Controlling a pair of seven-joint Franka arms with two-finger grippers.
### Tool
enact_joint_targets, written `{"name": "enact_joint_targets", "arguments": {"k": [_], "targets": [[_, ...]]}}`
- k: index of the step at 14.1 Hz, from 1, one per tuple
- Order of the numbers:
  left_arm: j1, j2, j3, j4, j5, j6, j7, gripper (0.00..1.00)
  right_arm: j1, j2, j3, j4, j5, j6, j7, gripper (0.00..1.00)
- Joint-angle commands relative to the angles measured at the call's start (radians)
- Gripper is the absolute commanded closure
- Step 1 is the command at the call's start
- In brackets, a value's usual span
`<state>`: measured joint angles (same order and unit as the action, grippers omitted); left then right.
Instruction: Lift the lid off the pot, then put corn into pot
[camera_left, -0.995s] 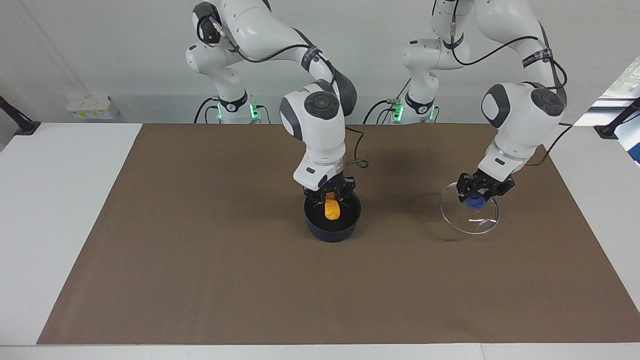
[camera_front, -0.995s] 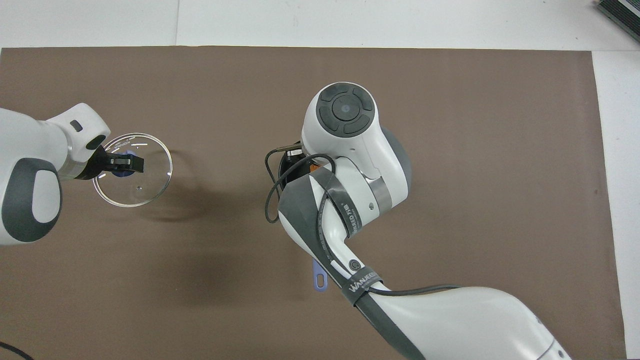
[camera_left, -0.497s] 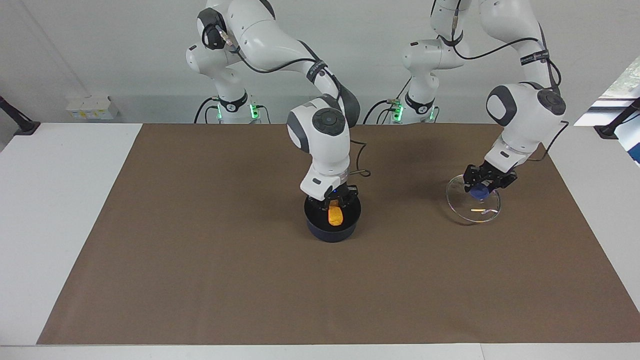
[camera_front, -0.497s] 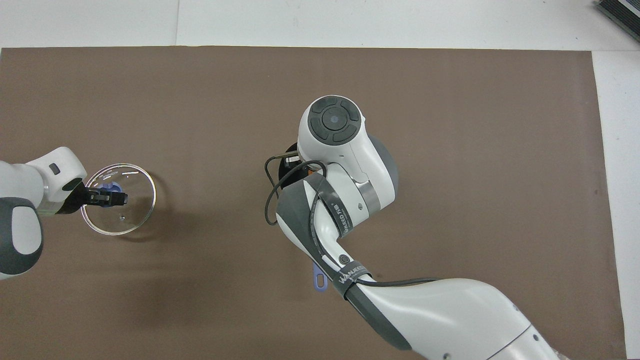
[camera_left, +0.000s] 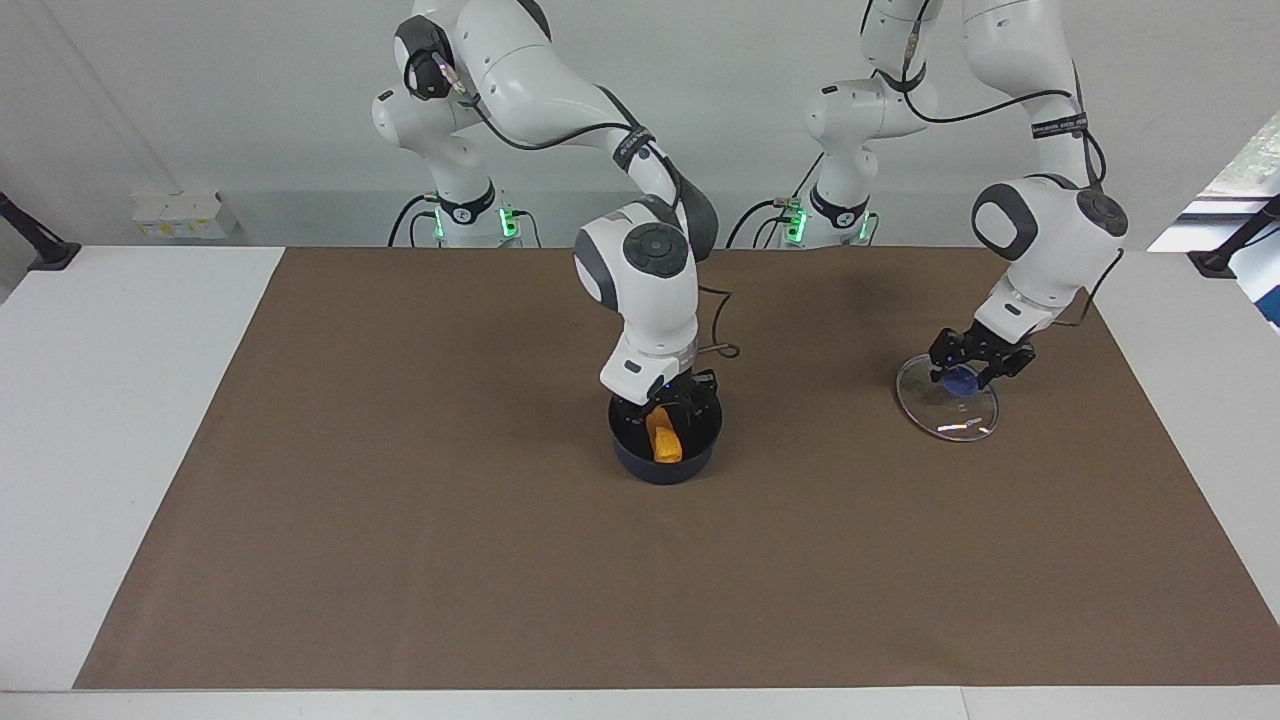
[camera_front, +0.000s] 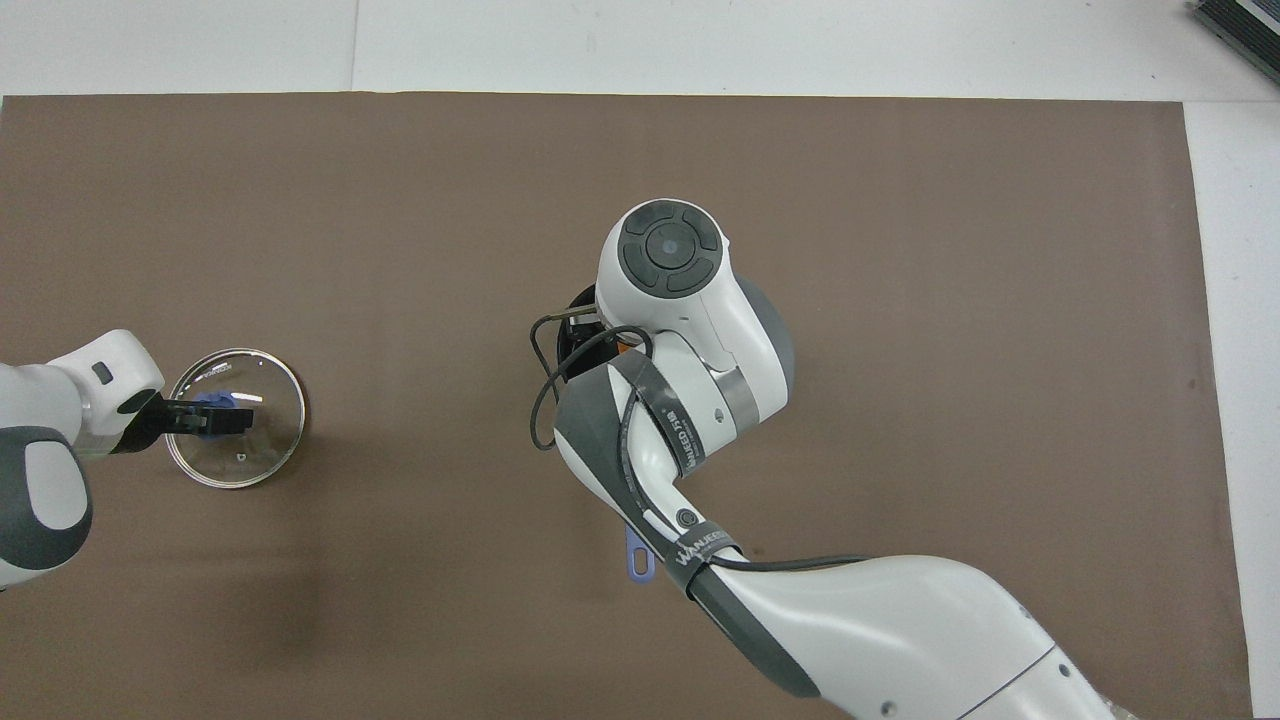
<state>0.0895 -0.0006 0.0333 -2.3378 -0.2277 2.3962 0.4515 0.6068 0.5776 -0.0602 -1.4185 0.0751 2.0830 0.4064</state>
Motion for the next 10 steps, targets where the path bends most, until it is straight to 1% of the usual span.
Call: {"name": "enact_joint_targets", "arguments": {"k": [1,3,5,7,9,10], "targets": [[0.001,0.010,-0.010,0.052,-0.024,-0.028,-0.032,0.00,-0.002,-0.013,0.003,-0.017,0.011,0.023,0.005,0.00],[-0.051,0.019,-0.010,0.100,-0.010,-0.061,-0.118,0.00,-0.005,-0.044,-0.004,-0.019,0.000,0.009,0.003,0.00],[-0.062,0.022,-0.012,0.138,0.025,-0.098,-0.175,0.00,-0.030,-0.105,-0.013,-0.030,-0.001,-0.006,-0.001,0.00],[-0.086,0.024,-0.016,0.208,0.100,-0.187,-0.250,0.00,-0.067,-0.149,-0.018,-0.031,-0.006,-0.044,-0.027,0.00],[-0.117,0.024,-0.016,0.268,0.145,-0.265,-0.322,0.00,-0.108,-0.200,-0.020,-0.033,-0.015,-0.096,-0.053,0.00],[-0.134,0.022,-0.016,0.302,0.154,-0.311,-0.342,0.00,-0.126,-0.226,-0.020,-0.033,-0.047,-0.125,-0.055,0.00]]}}
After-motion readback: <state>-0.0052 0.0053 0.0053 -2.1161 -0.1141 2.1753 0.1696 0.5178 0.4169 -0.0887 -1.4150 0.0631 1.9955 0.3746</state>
